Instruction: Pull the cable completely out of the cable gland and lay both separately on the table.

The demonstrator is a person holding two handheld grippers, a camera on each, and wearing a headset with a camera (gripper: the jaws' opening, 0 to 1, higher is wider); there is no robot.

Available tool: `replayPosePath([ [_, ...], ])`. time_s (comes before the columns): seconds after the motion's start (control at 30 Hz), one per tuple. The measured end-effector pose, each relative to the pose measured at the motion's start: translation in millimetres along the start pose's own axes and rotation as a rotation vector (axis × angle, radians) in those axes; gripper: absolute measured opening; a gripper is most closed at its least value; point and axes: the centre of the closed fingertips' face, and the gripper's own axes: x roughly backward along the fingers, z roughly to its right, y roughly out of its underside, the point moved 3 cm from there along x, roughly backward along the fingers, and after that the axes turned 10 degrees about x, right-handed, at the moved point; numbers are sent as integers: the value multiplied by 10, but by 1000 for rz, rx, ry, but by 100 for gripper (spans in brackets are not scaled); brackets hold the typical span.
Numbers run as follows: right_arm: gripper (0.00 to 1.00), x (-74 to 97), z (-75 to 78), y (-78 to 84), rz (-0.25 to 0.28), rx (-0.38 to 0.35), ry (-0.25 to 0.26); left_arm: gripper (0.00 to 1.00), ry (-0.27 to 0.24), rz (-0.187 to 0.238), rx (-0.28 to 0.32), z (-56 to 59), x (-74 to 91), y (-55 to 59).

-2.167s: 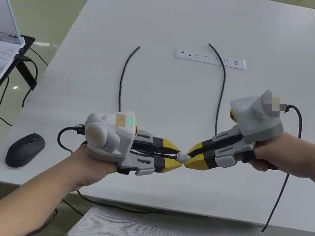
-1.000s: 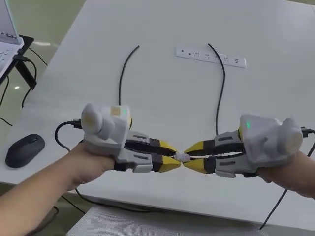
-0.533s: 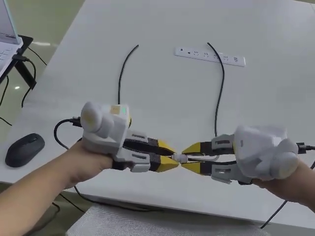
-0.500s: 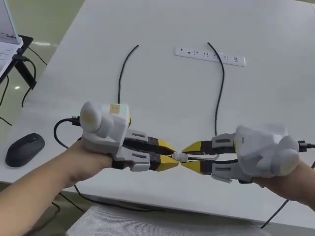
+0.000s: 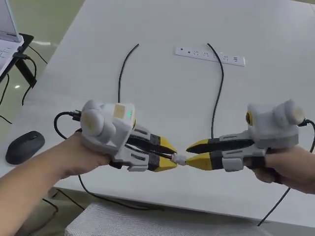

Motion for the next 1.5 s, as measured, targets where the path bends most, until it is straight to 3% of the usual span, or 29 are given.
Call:
replayPosePath([
  [0.1,20,-34,34,16,3,-24,-15,16,9,-2,-10,30,-5,-14],
  [0.23,20,-87,-68,43,-5,-95,-93,16,16,1,-22,54,4,-35],
  [0.37,19,-127,-74,35,9,-120,-105,16,21,5,-23,52,12,-47],
  [0.5,12,-155,-112,57,-11,-113,-126,16,26,8,-19,64,-6,-66],
  [0.57,9,-154,-127,29,7,-96,-127,16,26,0,-21,68,-23,-62],
  [0.73,8,-162,-115,15,12,-27,-92,16,26,9,23,38,-20,-59],
  [0.87,8,-176,-105,-1,-16,214,-1,16,17,10,53,-2,-8,-33],
  [0.9,8,-181,-116,-8,-33,315,36,16,15,13,70,-9,-4,-25],
  [0.93,7,-185,-123,-15,-42,370,63,16,13,17,86,-24,7,-14],
  [1.03,7,-206,-145,33,-117,604,157,16,15,15,110,-23,18,25],
  [1.13,7,-238,-182,84,-199,765,224,15,17,9,129,-15,16,62],
  [1.27,7,-246,-185,102,-262,895,284,15,16,10,171,-7,12,97],
  [1.5,8,-214,-162,77,-261,908,315,15,0,32,174,-17,20,64],
])
